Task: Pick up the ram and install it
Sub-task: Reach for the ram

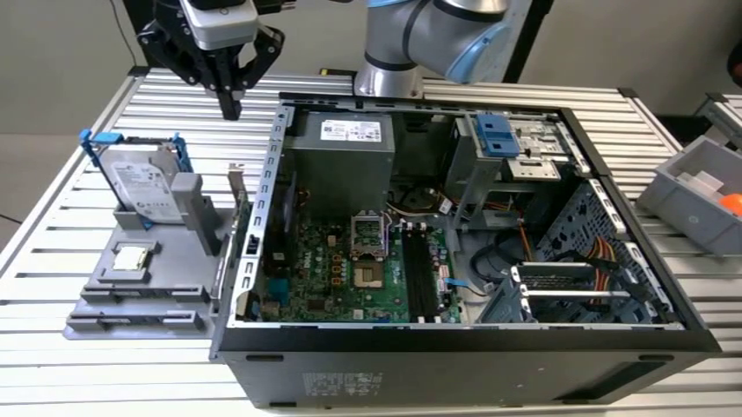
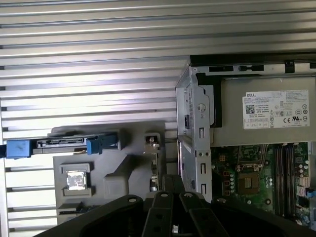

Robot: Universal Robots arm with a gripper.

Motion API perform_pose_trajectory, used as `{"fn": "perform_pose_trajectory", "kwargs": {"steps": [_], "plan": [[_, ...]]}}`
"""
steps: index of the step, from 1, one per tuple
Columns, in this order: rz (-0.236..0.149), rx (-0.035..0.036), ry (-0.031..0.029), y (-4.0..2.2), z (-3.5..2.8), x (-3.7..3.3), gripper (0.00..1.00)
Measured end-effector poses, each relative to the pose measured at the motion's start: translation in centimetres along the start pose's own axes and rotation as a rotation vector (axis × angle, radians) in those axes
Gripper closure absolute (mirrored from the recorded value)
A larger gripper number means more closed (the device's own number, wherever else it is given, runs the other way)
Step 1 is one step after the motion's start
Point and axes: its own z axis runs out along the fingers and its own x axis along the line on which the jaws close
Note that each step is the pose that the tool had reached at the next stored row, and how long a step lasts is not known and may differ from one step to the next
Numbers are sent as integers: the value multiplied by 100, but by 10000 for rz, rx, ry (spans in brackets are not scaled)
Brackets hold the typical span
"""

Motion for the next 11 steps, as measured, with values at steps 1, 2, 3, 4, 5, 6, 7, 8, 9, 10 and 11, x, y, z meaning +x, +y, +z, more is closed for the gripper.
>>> {"fn": "perform_pose_trajectory", "kwargs": {"steps": [1, 2, 3, 4, 5, 6, 7, 8, 9, 10, 11], "plan": [[0, 0, 2, 0, 0, 5, 100], [0, 0, 3, -1, 1, 10, 100], [1, 0, 5, -2, 0, 16, 100], [0, 1, 6, -2, 0, 21, 100], [0, 0, 7, -2, 0, 29, 100], [0, -1, 6, -3, 1, 37, 100], [1, 0, 7, -3, 1, 46, 100], [0, 1, 8, -4, 0, 57, 100], [0, 0, 7, -5, 0, 67, 100], [1, 1, 7, -6, 0, 78, 100], [1, 0, 7, -6, 0, 87, 100]]}}
